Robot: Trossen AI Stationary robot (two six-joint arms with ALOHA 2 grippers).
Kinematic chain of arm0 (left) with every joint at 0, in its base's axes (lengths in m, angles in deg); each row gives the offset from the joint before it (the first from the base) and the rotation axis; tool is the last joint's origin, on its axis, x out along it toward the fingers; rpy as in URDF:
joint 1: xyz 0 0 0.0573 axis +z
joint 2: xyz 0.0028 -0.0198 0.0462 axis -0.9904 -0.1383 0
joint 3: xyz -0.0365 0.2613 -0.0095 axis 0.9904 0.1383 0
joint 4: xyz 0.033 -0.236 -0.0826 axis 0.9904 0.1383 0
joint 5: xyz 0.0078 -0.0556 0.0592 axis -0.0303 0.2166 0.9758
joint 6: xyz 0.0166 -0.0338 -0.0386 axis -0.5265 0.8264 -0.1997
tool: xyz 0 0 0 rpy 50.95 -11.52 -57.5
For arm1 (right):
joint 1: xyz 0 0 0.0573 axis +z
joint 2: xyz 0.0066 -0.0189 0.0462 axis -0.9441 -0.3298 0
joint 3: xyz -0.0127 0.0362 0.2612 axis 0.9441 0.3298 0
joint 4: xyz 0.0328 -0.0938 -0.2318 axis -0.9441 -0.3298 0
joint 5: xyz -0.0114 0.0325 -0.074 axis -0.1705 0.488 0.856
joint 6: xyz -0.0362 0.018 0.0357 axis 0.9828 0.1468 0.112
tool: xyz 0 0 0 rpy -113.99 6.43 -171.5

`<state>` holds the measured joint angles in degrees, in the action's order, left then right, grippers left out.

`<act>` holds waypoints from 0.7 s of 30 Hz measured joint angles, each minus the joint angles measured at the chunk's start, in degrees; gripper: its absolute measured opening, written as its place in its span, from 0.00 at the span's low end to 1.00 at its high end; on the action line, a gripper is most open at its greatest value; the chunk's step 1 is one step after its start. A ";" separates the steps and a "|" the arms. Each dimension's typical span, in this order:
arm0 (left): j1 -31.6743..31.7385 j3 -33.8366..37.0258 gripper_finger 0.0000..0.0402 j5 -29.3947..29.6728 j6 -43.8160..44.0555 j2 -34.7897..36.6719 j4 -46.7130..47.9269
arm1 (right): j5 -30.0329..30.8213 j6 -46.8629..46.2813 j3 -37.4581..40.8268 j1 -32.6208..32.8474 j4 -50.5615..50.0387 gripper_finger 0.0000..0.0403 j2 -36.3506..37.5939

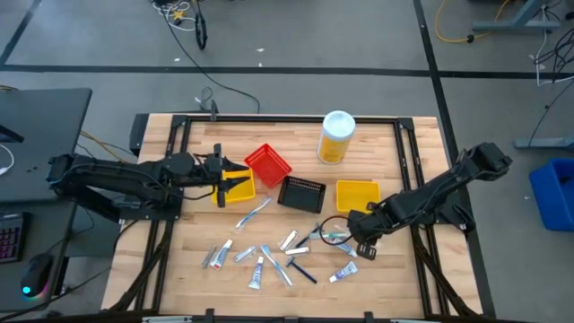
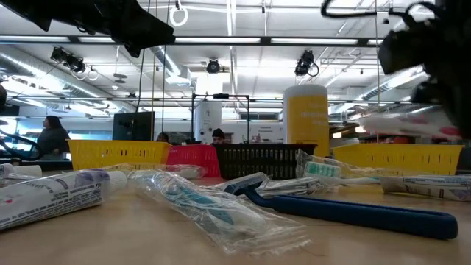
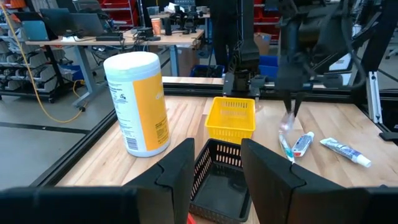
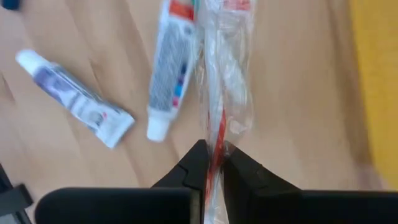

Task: Pick & Place Travel size toiletries
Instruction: Put the toothbrush into the right yellow bin

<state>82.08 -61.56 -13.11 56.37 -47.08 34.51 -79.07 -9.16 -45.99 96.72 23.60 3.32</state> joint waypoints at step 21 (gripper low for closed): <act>0.02 0.00 0.35 0.02 -0.01 0.00 0.00 | 11.04 29.42 -10.02 -20.42 -25.56 0.09 0.02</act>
<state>82.10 -61.56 -13.09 56.36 -47.08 34.51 -68.03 20.25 -56.01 76.29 -1.96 3.34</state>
